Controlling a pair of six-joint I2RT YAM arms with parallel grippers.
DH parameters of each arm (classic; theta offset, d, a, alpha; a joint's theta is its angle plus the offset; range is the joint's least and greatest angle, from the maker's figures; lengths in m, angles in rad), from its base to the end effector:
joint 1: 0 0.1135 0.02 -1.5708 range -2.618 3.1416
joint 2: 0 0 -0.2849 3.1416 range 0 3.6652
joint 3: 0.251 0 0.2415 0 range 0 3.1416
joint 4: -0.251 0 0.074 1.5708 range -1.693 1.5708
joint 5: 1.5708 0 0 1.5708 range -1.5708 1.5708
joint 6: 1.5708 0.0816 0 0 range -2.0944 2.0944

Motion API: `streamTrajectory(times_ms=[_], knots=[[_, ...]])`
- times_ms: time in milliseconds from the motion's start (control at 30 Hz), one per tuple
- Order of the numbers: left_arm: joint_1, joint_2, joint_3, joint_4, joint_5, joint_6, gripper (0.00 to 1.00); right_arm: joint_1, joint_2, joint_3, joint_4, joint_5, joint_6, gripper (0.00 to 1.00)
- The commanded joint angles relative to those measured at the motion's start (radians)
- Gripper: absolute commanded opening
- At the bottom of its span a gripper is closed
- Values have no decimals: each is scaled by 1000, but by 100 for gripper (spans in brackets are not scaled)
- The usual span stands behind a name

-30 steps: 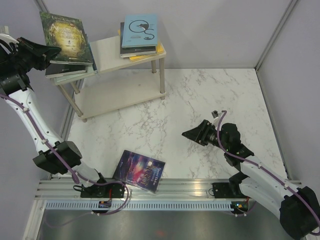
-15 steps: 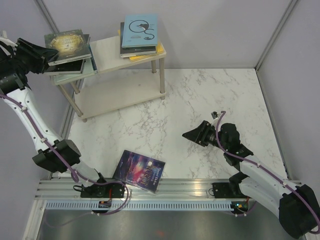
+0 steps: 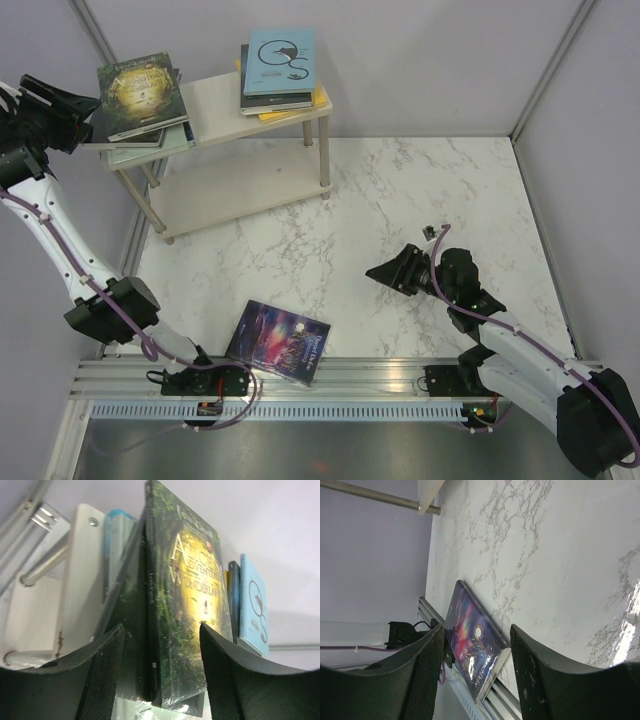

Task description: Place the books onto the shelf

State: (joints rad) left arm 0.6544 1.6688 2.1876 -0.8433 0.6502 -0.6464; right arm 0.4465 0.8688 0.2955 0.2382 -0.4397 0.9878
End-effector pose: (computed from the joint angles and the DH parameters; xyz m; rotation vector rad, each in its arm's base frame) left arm 0.3101 0.1757 0.5208 -0.7505 1.7138 -0.6077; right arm 0.1696 0.1197 0.2059 0.2403 2.1147 1.3358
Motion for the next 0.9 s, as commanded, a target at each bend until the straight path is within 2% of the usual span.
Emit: streamTrajectory(times_ms=[0, 200, 267, 300, 367, 400, 467, 500, 633, 700, 733, 867], knots=[[22, -72, 55, -56, -154, 50, 66, -6, 2, -4, 12, -2, -35, 59], [22, -219, 35, -82, -230, 68, 69, -6, 18, 7, 10, 4, -87, 60], [16, -288, -61, -71, -228, 62, 70, -5, 59, 25, 24, -17, -110, 60], [-5, -370, -109, -56, -236, 60, 71, -5, 81, 31, 38, -31, -126, 61], [-59, -446, -262, -18, -254, 63, 72, -2, 159, 56, 88, -65, -133, 63], [-143, -510, -306, 15, -282, 76, 74, 4, 191, 68, 107, -88, -135, 64], [-221, -556, -420, 13, -308, 93, 74, 43, 294, 123, 122, -100, -152, 65], [-286, -575, -460, 12, -305, 99, 74, 66, 327, 146, 122, -97, -159, 65], [-438, -710, -789, 26, -313, 77, 73, 191, 502, 282, 86, -51, -199, 66], [-514, -751, -894, 32, -334, 73, 73, 239, 550, 307, 99, -42, -183, 66], [-530, -786, -993, 33, -333, 67, 73, 259, 594, 320, 131, -54, -170, 66], [-608, -848, -1195, 65, -322, 56, 73, 299, 677, 346, 145, -51, -138, 63]])
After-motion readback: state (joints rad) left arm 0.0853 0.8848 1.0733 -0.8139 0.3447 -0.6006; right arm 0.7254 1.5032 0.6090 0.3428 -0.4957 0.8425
